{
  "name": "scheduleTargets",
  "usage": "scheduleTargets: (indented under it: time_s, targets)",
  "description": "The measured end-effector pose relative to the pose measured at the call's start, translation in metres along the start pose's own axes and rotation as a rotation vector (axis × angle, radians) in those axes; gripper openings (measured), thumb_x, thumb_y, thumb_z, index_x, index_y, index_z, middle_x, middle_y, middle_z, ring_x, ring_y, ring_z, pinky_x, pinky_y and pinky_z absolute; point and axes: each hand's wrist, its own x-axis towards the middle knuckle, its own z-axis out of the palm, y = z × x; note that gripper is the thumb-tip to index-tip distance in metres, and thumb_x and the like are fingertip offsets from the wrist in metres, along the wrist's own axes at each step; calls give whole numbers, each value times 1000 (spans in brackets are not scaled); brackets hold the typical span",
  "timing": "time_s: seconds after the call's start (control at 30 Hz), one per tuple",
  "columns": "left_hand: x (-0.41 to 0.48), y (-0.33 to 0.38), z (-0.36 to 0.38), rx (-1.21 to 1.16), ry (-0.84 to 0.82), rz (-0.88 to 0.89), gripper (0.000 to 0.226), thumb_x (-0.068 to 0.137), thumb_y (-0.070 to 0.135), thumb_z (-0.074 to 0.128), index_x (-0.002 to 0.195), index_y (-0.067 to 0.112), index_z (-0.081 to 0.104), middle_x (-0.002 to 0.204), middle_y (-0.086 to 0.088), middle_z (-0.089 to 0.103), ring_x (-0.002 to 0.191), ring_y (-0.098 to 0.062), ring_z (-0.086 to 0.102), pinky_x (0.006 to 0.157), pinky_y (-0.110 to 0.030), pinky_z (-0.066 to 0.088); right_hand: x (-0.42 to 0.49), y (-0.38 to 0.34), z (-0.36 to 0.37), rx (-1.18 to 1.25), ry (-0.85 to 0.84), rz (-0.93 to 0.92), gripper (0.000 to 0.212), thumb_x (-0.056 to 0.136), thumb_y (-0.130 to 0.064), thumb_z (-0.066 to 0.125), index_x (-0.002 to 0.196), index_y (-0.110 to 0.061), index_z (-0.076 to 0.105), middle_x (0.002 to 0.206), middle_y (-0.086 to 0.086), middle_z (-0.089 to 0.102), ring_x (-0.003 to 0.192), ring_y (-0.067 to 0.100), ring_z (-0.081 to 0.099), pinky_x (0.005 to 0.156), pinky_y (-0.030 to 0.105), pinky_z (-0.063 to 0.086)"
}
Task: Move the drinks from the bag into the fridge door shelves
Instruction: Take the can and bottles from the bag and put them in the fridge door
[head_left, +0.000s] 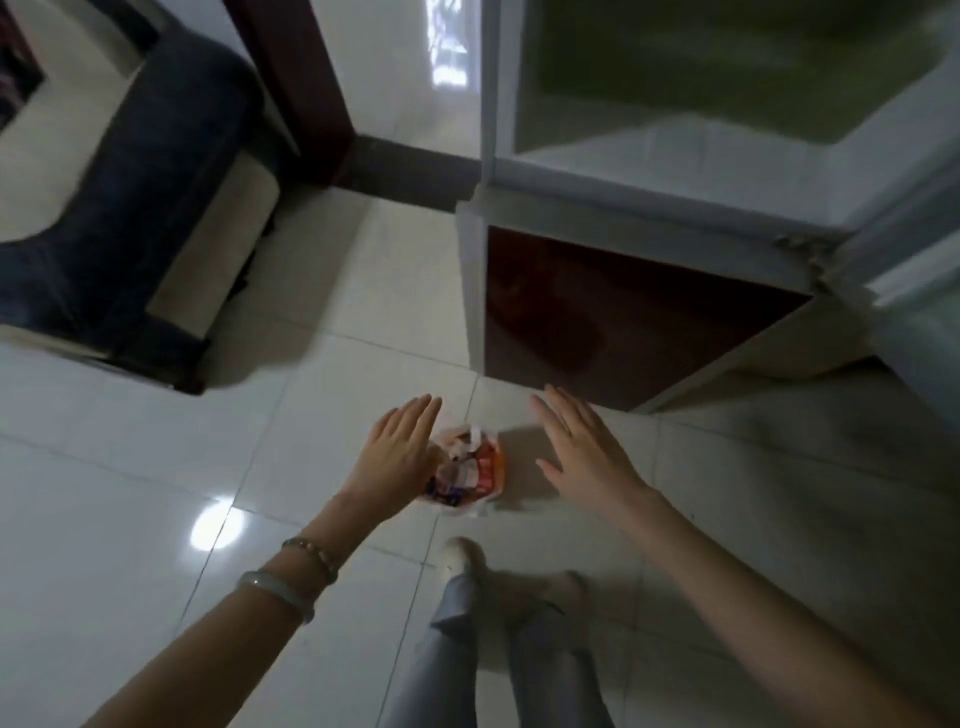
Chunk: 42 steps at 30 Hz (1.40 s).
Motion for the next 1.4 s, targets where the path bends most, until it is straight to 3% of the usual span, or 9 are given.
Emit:
scheduleTargets:
  time_s: [0.27,0.53,0.67,0.8,0.9,1.03,1.17,1.3,1.4]
  targets:
    - [-28,-63,143,-136,-137,-267,67,88,19,60,145,4,27,149,-16,33,137,-31,31,113,-43,24,63,-9,137,128,-141,-19,70,89,-22,60,146,-7,22,155,14,19,143,27,16,114,29,8]
    - [4,-101,320,-165,-83,-414,63,92,27,54,145,6,27,150,-14,30,139,-29,25,115,-41,18,115,35,301,108,-131,-90,71,88,-23,62,146,-8,24,155,15,21,143,27,18,109,27,6]
    - [29,-119,408,-30,-81,-238,58,91,29,56,140,6,37,147,-15,38,138,-30,30,114,-41,17,144,51,385,98,-107,-176,67,87,-17,63,144,-9,29,154,13,23,142,27,19,111,28,1]
    - [52,-127,478,122,-88,-22,56,76,22,72,127,7,55,133,-14,54,127,-31,47,108,-44,26,171,58,454,134,-90,-275,68,84,-15,67,142,-13,32,151,8,30,140,23,26,117,39,17]
    - [68,-131,516,217,-73,87,51,71,23,75,119,9,62,125,-11,62,121,-27,54,105,-46,34,185,64,488,124,-54,-310,71,84,-17,67,144,-11,30,153,10,27,142,24,22,114,31,7]
    - [85,-127,540,371,-252,51,63,84,25,63,140,11,37,147,-8,38,139,-23,28,115,-47,8,191,75,508,133,4,-347,73,85,-17,66,145,-11,25,155,10,22,143,24,16,109,27,-1]
    - [89,-120,531,434,-340,46,71,80,27,69,141,13,35,148,-7,37,140,-24,26,116,-46,5,187,80,512,135,-64,-345,74,86,-19,64,146,-11,22,155,12,19,143,26,15,115,34,7]
    - [80,-117,523,516,-171,170,73,52,27,88,118,7,62,119,-11,65,115,-26,58,109,-43,22,184,75,515,152,-112,-373,73,84,-17,66,144,-9,27,151,11,28,140,25,23,115,37,16]
    - [80,-112,517,425,-67,241,67,66,18,79,126,2,53,128,-16,58,121,-31,53,108,-44,15,183,77,519,177,-192,-376,69,81,-19,68,140,-9,34,146,10,36,133,24,34,109,37,31]
